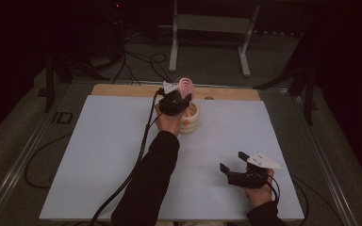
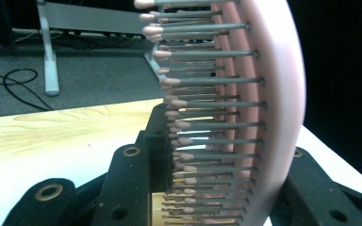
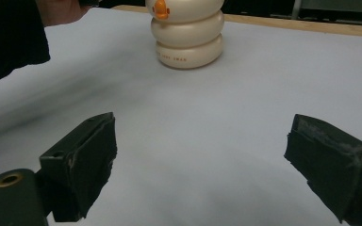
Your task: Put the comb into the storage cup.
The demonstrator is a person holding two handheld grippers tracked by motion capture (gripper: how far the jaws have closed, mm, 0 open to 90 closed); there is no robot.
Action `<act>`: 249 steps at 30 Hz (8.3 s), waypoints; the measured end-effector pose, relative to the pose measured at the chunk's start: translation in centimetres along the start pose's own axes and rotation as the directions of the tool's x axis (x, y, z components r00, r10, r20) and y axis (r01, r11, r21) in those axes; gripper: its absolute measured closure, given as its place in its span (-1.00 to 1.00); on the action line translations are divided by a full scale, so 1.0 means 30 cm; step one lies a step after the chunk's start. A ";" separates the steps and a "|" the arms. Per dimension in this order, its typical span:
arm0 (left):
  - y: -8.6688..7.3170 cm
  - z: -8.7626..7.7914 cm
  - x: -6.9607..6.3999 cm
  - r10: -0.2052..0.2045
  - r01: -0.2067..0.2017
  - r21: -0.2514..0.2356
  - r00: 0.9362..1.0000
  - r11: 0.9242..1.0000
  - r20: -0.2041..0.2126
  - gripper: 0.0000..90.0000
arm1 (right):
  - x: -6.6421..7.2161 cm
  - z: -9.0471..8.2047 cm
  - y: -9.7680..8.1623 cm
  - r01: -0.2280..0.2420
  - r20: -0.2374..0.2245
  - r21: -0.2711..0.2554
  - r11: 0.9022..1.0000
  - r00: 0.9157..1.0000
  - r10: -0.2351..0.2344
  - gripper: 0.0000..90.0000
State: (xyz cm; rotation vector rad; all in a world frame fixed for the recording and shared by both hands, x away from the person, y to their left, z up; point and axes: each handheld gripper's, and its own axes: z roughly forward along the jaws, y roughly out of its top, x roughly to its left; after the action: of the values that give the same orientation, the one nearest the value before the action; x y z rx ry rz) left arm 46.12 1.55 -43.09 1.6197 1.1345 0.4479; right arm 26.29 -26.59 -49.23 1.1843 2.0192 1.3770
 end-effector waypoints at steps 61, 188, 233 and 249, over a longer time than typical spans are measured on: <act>-0.017 -0.005 0.052 -0.038 0.038 0.023 0.999 0.999 0.006 0.40 | 0.002 0.003 0.000 -0.001 0.002 0.005 1.000 1.000 0.001 -0.81; -0.041 -0.204 0.094 0.105 -0.102 0.107 0.994 0.989 -0.026 -0.99 | 0.009 0.003 -0.008 0.008 0.007 0.012 1.000 1.000 -0.008 -0.81; -0.287 -0.584 0.173 0.307 -0.299 0.100 0.949 0.949 -0.069 -0.99 | 0.015 0.003 -0.009 0.012 0.011 0.007 1.000 1.000 -0.012 -0.81; -0.426 -0.725 0.255 0.285 -0.280 0.064 0.953 0.958 -0.105 -0.99 | 0.009 -0.012 -0.006 0.013 0.016 -0.021 1.000 1.000 -0.013 -0.81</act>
State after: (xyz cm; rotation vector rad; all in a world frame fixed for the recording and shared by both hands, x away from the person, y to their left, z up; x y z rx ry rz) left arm 27.63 19.57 -48.36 1.8277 1.0050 0.7111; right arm 25.82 -26.59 -49.22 1.1671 1.9930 1.3752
